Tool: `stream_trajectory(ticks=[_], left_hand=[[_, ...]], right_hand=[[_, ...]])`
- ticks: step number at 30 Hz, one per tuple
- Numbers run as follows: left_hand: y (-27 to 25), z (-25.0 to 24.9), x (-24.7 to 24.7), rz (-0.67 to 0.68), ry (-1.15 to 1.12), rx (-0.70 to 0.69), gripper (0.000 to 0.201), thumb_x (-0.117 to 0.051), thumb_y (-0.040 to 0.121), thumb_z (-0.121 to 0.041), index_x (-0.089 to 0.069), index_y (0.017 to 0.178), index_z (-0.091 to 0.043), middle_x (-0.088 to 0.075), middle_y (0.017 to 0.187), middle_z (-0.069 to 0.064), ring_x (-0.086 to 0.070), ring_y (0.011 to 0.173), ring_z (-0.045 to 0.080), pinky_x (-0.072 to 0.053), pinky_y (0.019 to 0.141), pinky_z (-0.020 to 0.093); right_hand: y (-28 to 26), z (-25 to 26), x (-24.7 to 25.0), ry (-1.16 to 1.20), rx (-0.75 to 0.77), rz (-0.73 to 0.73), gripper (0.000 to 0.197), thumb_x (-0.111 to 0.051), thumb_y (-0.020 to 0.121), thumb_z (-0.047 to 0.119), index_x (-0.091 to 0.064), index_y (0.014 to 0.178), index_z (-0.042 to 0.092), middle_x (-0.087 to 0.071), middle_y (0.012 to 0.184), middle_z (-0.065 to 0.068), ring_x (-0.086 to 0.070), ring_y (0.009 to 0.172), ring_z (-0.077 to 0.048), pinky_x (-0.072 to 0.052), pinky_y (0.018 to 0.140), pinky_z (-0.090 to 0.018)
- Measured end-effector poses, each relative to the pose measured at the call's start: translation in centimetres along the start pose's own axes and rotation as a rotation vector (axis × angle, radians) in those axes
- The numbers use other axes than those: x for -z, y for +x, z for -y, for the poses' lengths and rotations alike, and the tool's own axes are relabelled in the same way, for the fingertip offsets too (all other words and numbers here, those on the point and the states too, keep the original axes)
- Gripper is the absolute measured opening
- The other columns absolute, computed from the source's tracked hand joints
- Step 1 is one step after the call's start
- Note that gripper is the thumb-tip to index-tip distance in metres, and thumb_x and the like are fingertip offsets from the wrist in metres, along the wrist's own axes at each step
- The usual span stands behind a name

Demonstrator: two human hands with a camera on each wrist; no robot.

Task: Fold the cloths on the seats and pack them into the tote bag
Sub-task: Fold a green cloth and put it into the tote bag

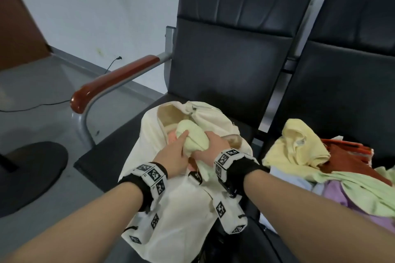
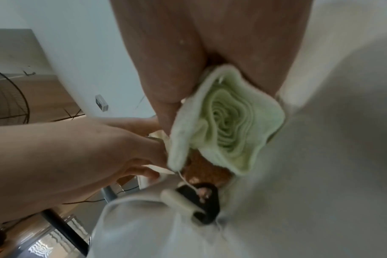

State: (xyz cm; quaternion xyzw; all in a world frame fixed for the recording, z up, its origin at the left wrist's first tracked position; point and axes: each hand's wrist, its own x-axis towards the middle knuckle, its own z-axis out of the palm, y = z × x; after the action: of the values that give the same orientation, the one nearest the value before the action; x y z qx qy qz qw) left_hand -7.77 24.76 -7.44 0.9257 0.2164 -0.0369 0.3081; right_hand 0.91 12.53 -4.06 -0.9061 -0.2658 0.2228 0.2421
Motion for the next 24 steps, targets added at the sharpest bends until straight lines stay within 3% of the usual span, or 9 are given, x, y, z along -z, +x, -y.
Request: stream_trajectory(ticks=[3,6,9,12,15,18,19,21,24], left_hand=[[0.1,1.0,-1.3,-0.013,0.191,-0.007,0.082,-0.052,0.095,-0.031,0.0,0.159,-0.029,-0.049,0.147,0.011,-0.059,0.114,0.033,-0.043,0.099,0.037],[-0.2,1.7,-2.1,-0.106,0.301,-0.102,0.075,-0.051,0.092,-0.037,-0.011,0.155,-0.028,-0.065,0.124,0.002,-0.061,0.109,0.027,-0.036,0.098,0.038],[-1.0,2.1,-2.5,-0.137,0.346,-0.126,0.045,-0.051,0.087,-0.032,-0.033,0.128,-0.026,-0.069,0.095,-0.005,-0.064,0.091,0.023,-0.031,0.089,0.036],[-2.3,1.6,-1.9,-0.072,0.39,-0.108,0.011,-0.046,0.089,-0.031,-0.047,0.098,-0.025,-0.067,0.088,-0.005,-0.06,0.083,0.02,-0.031,0.09,0.037],[-3.4,1.1,-1.0,0.014,0.462,-0.122,0.023,-0.039,0.091,-0.026,-0.056,0.077,-0.023,-0.062,0.079,-0.005,-0.052,0.083,0.019,-0.028,0.085,0.036],[-4.7,0.2,0.1,0.072,0.53,-0.138,0.034,-0.034,0.094,-0.024,-0.041,0.061,-0.022,-0.047,0.07,-0.005,-0.046,0.087,0.021,-0.028,0.086,0.039],[-5.1,-0.2,0.5,0.081,0.536,-0.142,0.034,-0.034,0.094,-0.023,-0.039,0.06,-0.022,-0.044,0.069,-0.005,-0.045,0.088,0.022,-0.028,0.085,0.04],[-6.1,-0.7,1.2,0.09,0.541,-0.147,0.033,-0.035,0.091,-0.02,-0.04,0.059,-0.02,-0.045,0.07,-0.004,-0.042,0.089,0.022,-0.027,0.084,0.04],[-7.7,-1.5,2.1,0.072,0.568,-0.156,0.03,-0.035,0.093,-0.021,-0.054,0.069,-0.019,-0.053,0.082,-0.002,-0.042,0.092,0.021,-0.026,0.084,0.04]], right_hand=[[1.1,-0.7,-1.5,0.011,-0.025,0.018,0.034,-0.061,0.088,0.028,-0.055,0.119,0.017,-0.062,0.107,-0.002,-0.06,0.102,-0.026,-0.047,0.087,-0.03],[2.0,-1.2,-2.9,0.012,-0.068,-0.018,0.035,-0.058,0.086,0.034,-0.054,0.118,0.021,-0.064,0.112,-0.002,-0.061,0.106,-0.027,-0.049,0.093,-0.036],[3.0,-2.0,-4.4,0.007,-0.09,-0.008,0.054,-0.059,0.072,0.056,-0.048,0.118,0.03,-0.062,0.109,0.003,-0.062,0.1,-0.025,-0.05,0.087,-0.038],[4.2,-3.4,-5.7,-0.064,-0.028,-0.041,0.073,-0.052,0.058,0.078,-0.046,0.119,0.039,-0.06,0.109,0.008,-0.06,0.1,-0.024,-0.051,0.088,-0.042],[1.6,-1.9,-3.7,-0.113,0.071,-0.046,0.052,-0.047,0.061,0.076,-0.049,0.097,0.037,-0.058,0.096,0.013,-0.06,0.095,-0.02,-0.049,0.084,-0.037],[-0.9,-1.8,-1.6,-0.238,-0.001,0.02,0.093,-0.051,0.062,0.085,-0.046,0.132,0.025,-0.057,0.124,-0.003,-0.056,0.111,-0.028,-0.042,0.084,-0.036],[-1.7,-1.8,-1.0,-0.295,-0.031,0.046,0.098,-0.048,0.063,0.087,-0.043,0.136,0.021,-0.055,0.128,-0.006,-0.054,0.114,-0.03,-0.04,0.082,-0.035],[-2.9,-1.6,-0.3,-0.383,-0.022,0.043,0.097,-0.037,0.063,0.089,-0.048,0.128,0.019,-0.057,0.123,-0.007,-0.056,0.11,-0.029,-0.04,0.078,-0.036],[-4.4,-0.9,1.0,-0.44,0.043,-0.012,0.062,-0.036,0.074,0.077,-0.057,0.084,0.02,-0.059,0.088,-0.001,-0.058,0.087,-0.025,-0.042,0.069,-0.032]])
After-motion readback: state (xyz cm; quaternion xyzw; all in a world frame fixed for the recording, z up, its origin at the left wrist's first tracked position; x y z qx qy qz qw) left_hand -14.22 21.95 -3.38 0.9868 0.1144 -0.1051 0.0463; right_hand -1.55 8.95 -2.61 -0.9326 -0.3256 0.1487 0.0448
